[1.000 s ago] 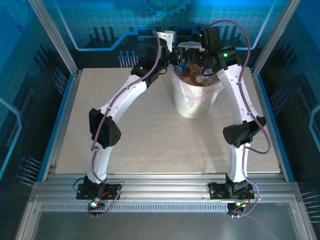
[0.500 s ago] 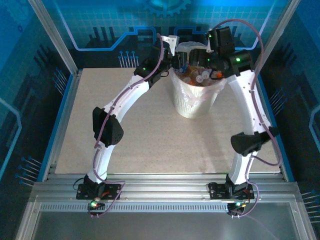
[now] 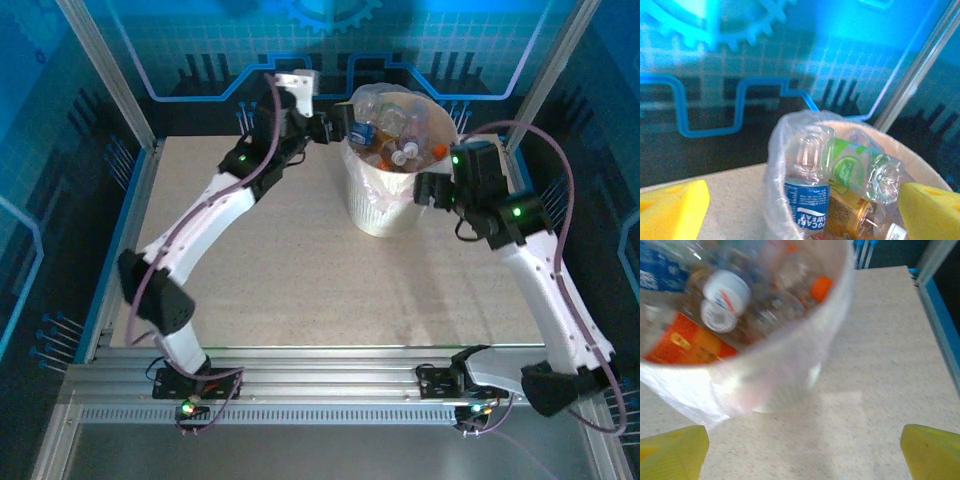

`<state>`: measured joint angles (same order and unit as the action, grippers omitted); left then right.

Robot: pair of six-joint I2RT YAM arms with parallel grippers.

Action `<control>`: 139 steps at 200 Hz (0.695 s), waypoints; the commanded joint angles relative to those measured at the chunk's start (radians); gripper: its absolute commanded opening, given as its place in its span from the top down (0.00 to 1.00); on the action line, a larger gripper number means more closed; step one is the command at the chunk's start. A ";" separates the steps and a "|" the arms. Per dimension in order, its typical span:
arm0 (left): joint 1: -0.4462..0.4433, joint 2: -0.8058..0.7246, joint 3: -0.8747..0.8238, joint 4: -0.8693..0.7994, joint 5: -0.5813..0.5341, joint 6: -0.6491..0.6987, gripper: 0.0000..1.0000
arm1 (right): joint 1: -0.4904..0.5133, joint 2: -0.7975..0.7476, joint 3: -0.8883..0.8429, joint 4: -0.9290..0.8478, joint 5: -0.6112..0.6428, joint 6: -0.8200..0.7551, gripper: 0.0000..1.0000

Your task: Put the plastic bottles in the bin

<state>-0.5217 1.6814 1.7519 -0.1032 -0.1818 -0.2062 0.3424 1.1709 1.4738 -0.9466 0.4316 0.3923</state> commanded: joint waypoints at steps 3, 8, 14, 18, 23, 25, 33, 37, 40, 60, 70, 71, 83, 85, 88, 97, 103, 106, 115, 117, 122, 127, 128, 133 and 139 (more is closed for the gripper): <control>0.006 -0.169 -0.224 0.114 -0.135 0.013 0.01 | -0.019 -0.132 -0.176 0.103 0.118 0.038 0.00; 0.009 -0.208 -0.283 0.131 -0.157 0.015 0.01 | -0.021 -0.166 -0.224 0.125 0.129 0.035 0.00; 0.012 -0.255 -0.351 0.146 -0.185 0.014 0.01 | -0.026 -0.201 -0.281 0.158 0.139 0.023 0.00; 0.013 -0.287 -0.395 0.152 -0.208 0.012 0.01 | -0.030 -0.226 -0.322 0.190 0.143 0.008 0.00; 0.015 -0.325 -0.446 0.158 -0.237 0.009 0.01 | -0.031 -0.255 -0.371 0.230 0.142 -0.014 0.00; 0.016 -0.339 -0.468 0.159 -0.250 0.007 0.01 | -0.032 -0.269 -0.393 0.247 0.143 -0.022 0.00; 0.022 -0.399 -0.548 0.161 -0.292 -0.002 0.01 | -0.034 -0.313 -0.465 0.307 0.148 -0.051 0.00; 0.023 -0.428 -0.587 0.161 -0.315 -0.008 0.01 | -0.037 -0.336 -0.495 0.334 0.153 -0.060 0.00; 0.026 -0.451 -0.618 0.160 -0.332 -0.012 0.01 | -0.038 -0.351 -0.520 0.348 0.157 -0.065 0.00; 0.037 -0.593 -0.801 0.156 -0.414 -0.025 0.01 | -0.042 -0.438 -0.677 0.444 0.204 -0.082 0.00; 0.044 -0.660 -0.887 0.158 -0.450 -0.030 0.01 | -0.044 -0.477 -0.743 0.491 0.233 -0.088 0.00; 0.044 -0.668 -0.895 0.159 -0.451 -0.029 0.01 | -0.044 -0.480 -0.749 0.496 0.236 -0.088 0.00; 0.049 -0.745 -0.998 0.179 -0.481 -0.018 0.01 | -0.047 -0.522 -0.821 0.542 0.276 -0.077 0.00; 0.049 -0.756 -1.012 0.182 -0.486 -0.016 0.01 | -0.048 -0.529 -0.828 0.548 0.281 -0.075 0.00; 0.051 -0.775 -1.034 0.186 -0.494 -0.010 0.01 | -0.048 -0.538 -0.852 0.558 0.290 -0.071 0.00; 0.054 -0.821 -1.098 0.192 -0.516 0.006 0.01 | -0.053 -0.564 -0.903 0.594 0.309 -0.069 0.00; 0.055 -0.850 -1.135 0.195 -0.532 0.017 0.01 | -0.056 -0.581 -0.935 0.626 0.314 -0.082 0.00; 0.055 -0.862 -1.154 0.196 -0.537 0.027 0.01 | -0.059 -0.589 -0.951 0.640 0.313 -0.091 0.00; 0.058 -0.898 -1.205 0.208 -0.555 0.052 0.01 | -0.070 -0.609 -0.992 0.679 0.295 -0.122 0.00; 0.059 -0.906 -1.218 0.212 -0.559 0.058 0.01 | -0.071 -0.612 -0.998 0.687 0.288 -0.130 0.00; 0.062 -0.922 -1.247 0.223 -0.569 0.070 0.01 | -0.078 -0.620 -1.020 0.708 0.274 -0.148 0.00; 0.066 -0.937 -1.276 0.240 -0.579 0.085 0.01 | -0.082 -0.626 -1.038 0.727 0.264 -0.161 0.00; 0.067 -0.940 -1.282 0.244 -0.581 0.087 0.01 | -0.084 -0.627 -1.042 0.731 0.262 -0.163 0.00; 0.073 -0.953 -1.313 0.265 -0.590 0.100 0.01 | -0.091 -0.629 -1.059 0.750 0.256 -0.174 0.00; 0.083 -0.965 -1.349 0.295 -0.598 0.108 0.01 | -0.099 -0.631 -1.079 0.775 0.242 -0.188 0.00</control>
<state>-0.4641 0.7666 0.5095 0.0811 -0.6868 -0.1719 0.2768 0.5659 0.4603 -0.3542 0.6804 0.2821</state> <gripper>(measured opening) 0.990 0.996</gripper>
